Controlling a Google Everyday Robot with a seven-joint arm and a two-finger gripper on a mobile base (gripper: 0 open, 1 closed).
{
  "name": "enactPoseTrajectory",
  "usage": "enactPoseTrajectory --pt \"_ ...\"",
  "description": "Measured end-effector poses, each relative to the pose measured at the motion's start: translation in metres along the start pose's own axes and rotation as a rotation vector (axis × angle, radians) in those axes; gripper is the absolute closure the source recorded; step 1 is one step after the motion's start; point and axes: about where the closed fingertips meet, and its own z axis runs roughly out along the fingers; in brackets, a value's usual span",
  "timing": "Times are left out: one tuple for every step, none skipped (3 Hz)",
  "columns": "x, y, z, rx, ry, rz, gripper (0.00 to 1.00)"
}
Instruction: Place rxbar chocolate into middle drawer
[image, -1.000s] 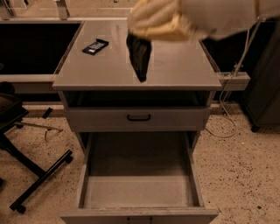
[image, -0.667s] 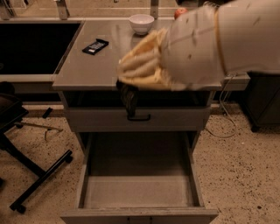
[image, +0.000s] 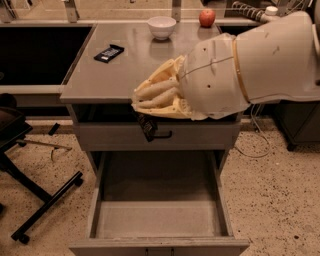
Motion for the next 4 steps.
enactPoseTrajectory --pt "0.015 0.005 0.011 0.036 -0.028 0.006 1.0" --pt "0.061 0.017 0.05 0.083 -0.035 0.001 1.0" --pt "0.107 0.028 0.089 0.114 -0.054 -0.001 1.0" --pt "0.144 0.049 0.117 0.13 -0.056 0.031 1.0"
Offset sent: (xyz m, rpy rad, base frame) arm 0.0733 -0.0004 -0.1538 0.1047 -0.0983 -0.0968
